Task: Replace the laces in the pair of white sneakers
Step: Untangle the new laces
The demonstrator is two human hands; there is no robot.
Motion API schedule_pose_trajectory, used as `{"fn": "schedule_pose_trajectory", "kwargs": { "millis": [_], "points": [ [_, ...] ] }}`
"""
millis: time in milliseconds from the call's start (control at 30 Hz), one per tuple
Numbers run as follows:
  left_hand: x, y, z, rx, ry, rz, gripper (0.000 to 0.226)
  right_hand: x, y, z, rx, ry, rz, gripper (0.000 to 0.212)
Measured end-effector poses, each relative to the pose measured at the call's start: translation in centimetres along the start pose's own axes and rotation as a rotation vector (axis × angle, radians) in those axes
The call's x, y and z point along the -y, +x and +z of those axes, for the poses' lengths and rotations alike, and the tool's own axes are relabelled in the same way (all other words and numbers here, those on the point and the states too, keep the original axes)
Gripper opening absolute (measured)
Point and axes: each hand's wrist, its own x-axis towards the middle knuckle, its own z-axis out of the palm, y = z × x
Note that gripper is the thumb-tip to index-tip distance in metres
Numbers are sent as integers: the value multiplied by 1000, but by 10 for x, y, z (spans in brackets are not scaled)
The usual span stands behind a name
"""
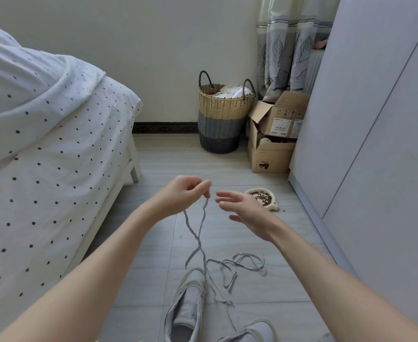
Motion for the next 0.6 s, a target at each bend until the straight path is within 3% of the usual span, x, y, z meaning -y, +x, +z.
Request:
{"fn": "schedule_pose_trajectory", "kwargs": {
  "millis": [100, 167, 233, 367, 467, 600],
  "points": [
    [-7, -3, -2, 57, -114, -18, 34, 5, -2, 13, 131, -3, -19, 35],
    [-9, -3, -6, 62, -150, -22, 34, 5, -2, 22, 137, -17, -39, 21],
    [-9, -4, -9, 37, -119, -28, 32, 5, -1, 27, 26, 15, -76, 12],
    [1, -9, -18, -39, -42, -84, 30, 5, 2, 13, -280, 241, -49, 20],
    [10, -13, -31, -42, -378, -168, 33, -3, 0, -9, -459, 260, 23, 20],
    [16, -12, -47, -180, -865, -154, 32, -21, 2, -34, -721, 239, 177, 19]
  ]
}}
